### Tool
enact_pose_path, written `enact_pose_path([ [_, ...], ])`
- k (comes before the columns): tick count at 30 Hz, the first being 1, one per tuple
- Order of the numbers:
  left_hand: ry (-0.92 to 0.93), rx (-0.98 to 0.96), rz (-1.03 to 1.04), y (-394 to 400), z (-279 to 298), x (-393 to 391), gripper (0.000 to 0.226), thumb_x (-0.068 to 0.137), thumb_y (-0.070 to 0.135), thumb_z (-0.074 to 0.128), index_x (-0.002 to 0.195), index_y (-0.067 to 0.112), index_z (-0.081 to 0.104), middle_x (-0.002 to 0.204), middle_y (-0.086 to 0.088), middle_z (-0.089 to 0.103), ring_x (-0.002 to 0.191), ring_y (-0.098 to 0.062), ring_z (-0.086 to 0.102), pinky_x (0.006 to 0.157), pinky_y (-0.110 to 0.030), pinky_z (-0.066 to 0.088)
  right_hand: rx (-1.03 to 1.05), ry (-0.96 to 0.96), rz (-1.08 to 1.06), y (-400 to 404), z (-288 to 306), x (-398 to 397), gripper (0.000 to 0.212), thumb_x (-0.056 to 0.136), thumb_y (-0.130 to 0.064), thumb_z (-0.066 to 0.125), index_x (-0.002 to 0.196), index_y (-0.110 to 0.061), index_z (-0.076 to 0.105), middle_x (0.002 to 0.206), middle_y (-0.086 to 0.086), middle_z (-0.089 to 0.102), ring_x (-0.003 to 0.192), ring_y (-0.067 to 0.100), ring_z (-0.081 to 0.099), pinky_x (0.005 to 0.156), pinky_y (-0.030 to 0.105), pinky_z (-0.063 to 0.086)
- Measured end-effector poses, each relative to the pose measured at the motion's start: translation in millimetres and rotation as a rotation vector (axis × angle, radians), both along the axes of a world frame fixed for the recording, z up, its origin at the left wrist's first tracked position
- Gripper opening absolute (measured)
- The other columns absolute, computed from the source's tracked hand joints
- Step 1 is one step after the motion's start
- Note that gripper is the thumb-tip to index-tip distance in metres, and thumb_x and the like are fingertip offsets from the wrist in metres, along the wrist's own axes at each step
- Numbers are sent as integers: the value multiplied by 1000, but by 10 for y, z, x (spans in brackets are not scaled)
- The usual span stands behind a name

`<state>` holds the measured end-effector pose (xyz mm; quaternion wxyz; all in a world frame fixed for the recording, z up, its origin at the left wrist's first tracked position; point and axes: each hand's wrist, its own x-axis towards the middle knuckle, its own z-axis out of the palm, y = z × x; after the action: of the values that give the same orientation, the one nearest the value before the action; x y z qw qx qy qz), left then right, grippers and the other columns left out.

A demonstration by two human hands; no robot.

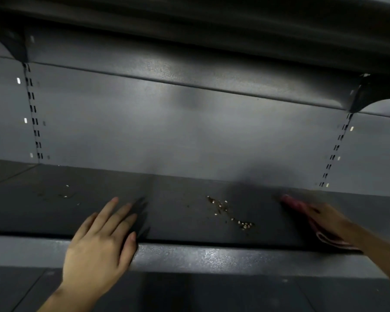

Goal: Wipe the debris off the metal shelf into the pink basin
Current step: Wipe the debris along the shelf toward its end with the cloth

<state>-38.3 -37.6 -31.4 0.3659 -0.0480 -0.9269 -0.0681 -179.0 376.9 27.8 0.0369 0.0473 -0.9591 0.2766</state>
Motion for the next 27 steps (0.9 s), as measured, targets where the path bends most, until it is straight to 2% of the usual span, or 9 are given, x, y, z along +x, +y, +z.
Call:
enact_pose_path([
  [4, -12, -67, -61, -81, -56, -10, 76, 97, 43, 7, 100, 7, 73, 115, -8, 69, 123, -20, 42, 93, -38, 32, -94, -160, -123, -467, -94, 160, 46, 91, -49, 37, 127, -25, 50, 108, 12, 66, 96, 28, 63, 72, 36, 51],
  [5, -3, -95, -88, -143, -53, -8, 76, 97, 43, 7, 102, 6, 72, 116, -10, 69, 123, -21, 40, 95, -39, 31, -26, -167, -125, -650, -113, 163, 44, 95, -42, 33, 132, -23, 45, 125, 14, 58, 111, 30, 56, 95, 38, 38],
  [7, 1, -151, -114, -317, -31, 16, 75, 98, 43, 8, 103, 4, 72, 116, -12, 68, 123, -21, 39, 96, -41, 31, 119, -114, -120, -990, -170, 190, 41, 99, -29, 26, 138, -19, 34, 150, 10, 31, 136, 29, 29, 104, 22, 6],
  [15, 20, -174, -115, -927, -23, 114, 74, 98, 42, 9, 103, 3, 72, 116, -12, 68, 123, -21, 40, 95, -40, 32, 84, -20, -4, -2213, -224, 238, 39, 97, -31, 33, 131, -18, 46, 145, 8, 41, 133, 27, 37, 111, 36, 21],
  [18, 50, -190, -116, -962, -32, 110, 73, 98, 41, 9, 103, 4, 72, 116, -10, 68, 122, -25, 53, 94, -38, 33, -27, 48, -2, -2549, -229, 183, 32, 96, -22, 39, 116, -9, 60, 120, 16, 63, 112, 28, 58, 86, 29, 42],
  [20, 66, -193, -115, -962, -44, 107, 72, 98, 40, 10, 102, 5, 72, 115, -9, 69, 116, -28, 58, 92, -37, 34, -77, 91, -77, -2552, -200, 140, 33, 96, -19, 39, 104, 3, 62, 109, 22, 67, 102, 31, 62, 67, 28, 37],
  [23, 91, -180, -90, -936, -67, 115, 70, 98, 38, 11, 101, 6, 73, 112, -7, 70, 111, -28, 62, 89, -35, 35, -330, 136, -91, -2283, -100, 70, 36, 95, -23, 40, 105, 3, 63, 107, 24, 66, 102, 33, 62, 83, 33, 47],
  [25, 101, -175, -70, -918, -70, 128, 69, 98, 38, 11, 99, 6, 73, 110, -7, 71, 107, -28, 64, 86, -33, 36, -611, 116, 27, -2000, -12, 73, 32, 95, -17, 40, 114, -3, 61, 106, 12, 68, 98, 17, 64, 91, 29, 46],
  [27, 104, -176, -58, -907, -68, 139, 69, 98, 37, 12, 98, 7, 74, 108, -7, 72, 104, -28, 66, 81, -32, 36, -604, 147, 34, -1633, 19, 36, 31, 94, -19, 43, 117, -10, 61, 111, 4, 67, 102, 9, 61, 100, 27, 42],
])
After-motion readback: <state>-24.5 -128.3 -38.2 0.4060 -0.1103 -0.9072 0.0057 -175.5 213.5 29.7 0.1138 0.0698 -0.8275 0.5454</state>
